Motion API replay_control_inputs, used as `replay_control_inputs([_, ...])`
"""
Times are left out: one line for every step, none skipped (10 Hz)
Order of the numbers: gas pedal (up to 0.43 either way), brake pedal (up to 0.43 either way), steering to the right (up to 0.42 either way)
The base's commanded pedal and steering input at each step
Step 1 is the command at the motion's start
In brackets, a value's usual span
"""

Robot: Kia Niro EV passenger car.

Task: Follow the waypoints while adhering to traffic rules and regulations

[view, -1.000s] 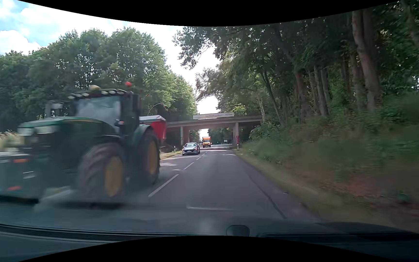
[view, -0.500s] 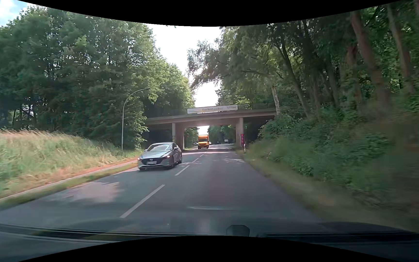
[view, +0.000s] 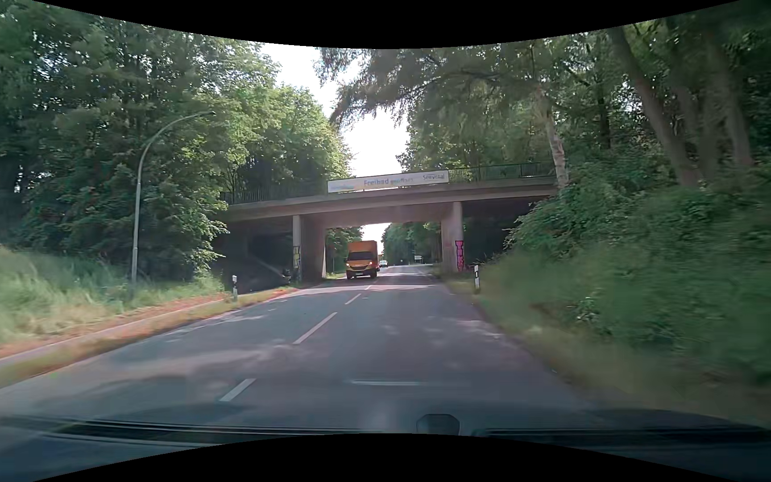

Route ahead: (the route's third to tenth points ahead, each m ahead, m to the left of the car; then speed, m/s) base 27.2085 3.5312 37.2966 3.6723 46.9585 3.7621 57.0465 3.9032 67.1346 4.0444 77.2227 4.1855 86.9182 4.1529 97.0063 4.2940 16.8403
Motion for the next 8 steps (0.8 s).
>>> replay_control_inputs([0.228,0.000,-0.004])
replay_control_inputs([0.228,0.000,-0.003])
replay_control_inputs([0.228,0.000,-0.003])
replay_control_inputs([0.228,0.000,-0.003])
replay_control_inputs([0.228,0.000,-0.003])
replay_control_inputs([0.228,0.000,-0.003])
replay_control_inputs([0.228,0.000,-0.003])
replay_control_inputs([0.228,0.000,-0.003])
